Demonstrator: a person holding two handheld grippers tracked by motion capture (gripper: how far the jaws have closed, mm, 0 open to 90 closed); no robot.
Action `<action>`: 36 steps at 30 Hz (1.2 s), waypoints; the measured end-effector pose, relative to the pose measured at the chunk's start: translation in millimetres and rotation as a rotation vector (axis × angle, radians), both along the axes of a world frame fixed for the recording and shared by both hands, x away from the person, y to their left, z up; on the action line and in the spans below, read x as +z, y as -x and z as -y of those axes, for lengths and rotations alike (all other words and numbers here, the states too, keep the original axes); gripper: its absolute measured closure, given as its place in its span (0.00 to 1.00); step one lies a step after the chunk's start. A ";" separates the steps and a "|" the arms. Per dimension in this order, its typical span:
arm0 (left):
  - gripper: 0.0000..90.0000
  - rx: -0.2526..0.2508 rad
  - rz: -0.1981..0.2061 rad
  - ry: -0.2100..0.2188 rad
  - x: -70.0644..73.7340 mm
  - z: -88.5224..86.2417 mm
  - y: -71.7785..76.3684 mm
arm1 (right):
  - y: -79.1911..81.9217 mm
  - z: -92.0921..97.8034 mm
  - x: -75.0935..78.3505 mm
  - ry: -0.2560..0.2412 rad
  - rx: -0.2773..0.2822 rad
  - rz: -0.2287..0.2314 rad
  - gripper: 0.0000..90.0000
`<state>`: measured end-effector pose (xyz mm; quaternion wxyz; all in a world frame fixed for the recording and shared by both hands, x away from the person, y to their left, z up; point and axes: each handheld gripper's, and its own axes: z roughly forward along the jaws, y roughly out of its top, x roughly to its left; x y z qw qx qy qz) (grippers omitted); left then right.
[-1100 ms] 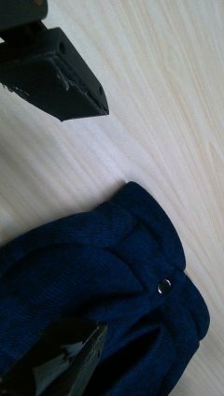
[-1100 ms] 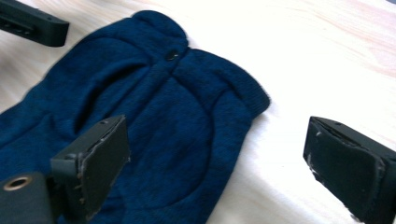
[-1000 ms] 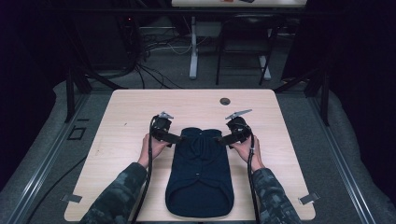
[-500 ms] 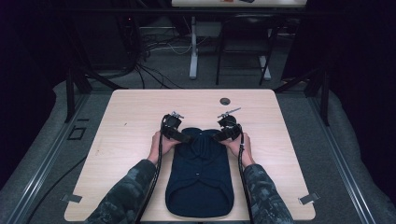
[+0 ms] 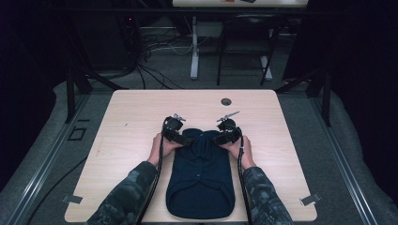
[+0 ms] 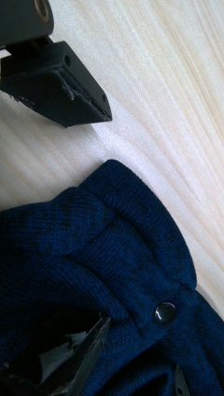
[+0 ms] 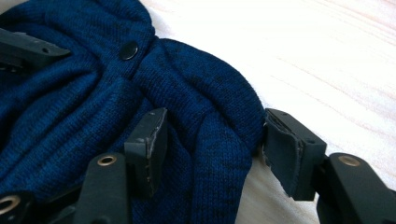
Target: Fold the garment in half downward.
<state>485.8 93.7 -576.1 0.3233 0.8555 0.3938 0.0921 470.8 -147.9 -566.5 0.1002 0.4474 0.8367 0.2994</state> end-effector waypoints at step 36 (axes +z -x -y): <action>0.77 -0.104 0.090 0.011 10.3 7.5 33.7 | 30.3 4.3 4.8 -0.040 0.047 0.148 0.79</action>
